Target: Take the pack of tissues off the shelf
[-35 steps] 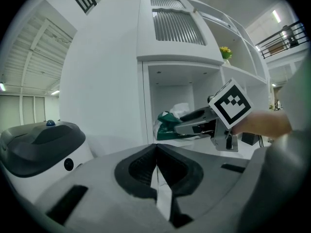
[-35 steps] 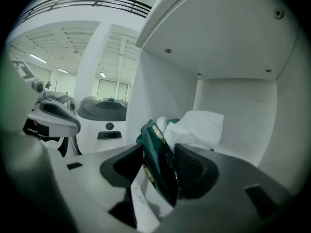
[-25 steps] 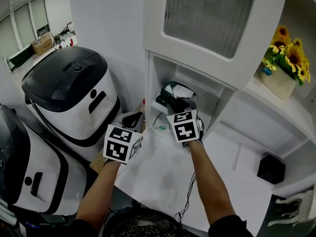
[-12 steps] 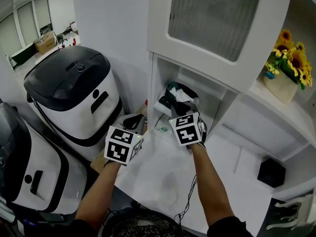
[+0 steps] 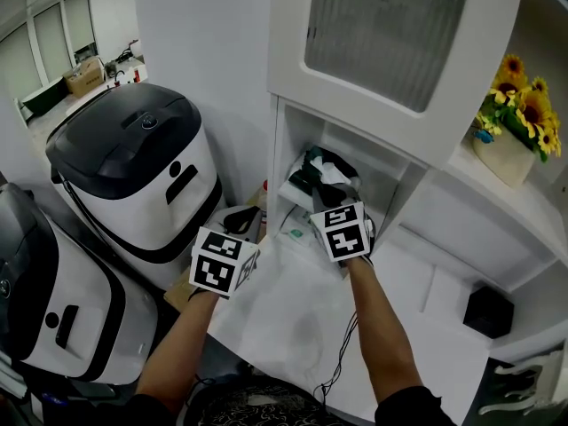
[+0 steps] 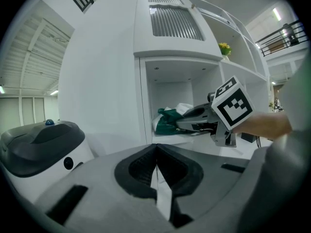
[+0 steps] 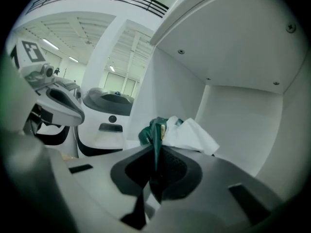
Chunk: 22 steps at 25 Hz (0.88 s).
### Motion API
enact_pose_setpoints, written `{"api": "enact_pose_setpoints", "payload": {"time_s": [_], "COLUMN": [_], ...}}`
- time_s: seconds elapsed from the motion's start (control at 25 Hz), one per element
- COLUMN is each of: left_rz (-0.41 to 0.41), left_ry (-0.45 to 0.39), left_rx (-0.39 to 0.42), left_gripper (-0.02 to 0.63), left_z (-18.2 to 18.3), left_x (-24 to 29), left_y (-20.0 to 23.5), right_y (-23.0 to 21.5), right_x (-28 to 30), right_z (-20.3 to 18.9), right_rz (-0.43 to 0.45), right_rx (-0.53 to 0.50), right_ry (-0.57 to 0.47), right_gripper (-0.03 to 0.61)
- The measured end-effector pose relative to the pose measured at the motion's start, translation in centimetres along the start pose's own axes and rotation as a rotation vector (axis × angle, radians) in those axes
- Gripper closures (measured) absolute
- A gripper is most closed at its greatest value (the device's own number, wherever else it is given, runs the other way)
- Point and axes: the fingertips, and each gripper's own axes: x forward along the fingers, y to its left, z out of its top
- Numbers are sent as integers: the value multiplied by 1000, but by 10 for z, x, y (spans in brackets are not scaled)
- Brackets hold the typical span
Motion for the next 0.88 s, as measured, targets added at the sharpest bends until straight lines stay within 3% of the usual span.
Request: {"api": "enact_pose_setpoints", "payload": {"time_s": [0.24, 0.88], "left_rz": [1, 50], "left_ry": [-8, -55], "left_rx": [-3, -16], "left_gripper": [604, 604], "left_z": [1, 2], "left_x": [-2, -57], "left_y": [1, 12], "right_y": [-10, 7], "right_x": [-9, -53], "right_z": [8, 36], "right_rz": [-15, -78], "right_rx": [57, 76], "right_ry": [-60, -136], "right_gripper": [560, 561]}}
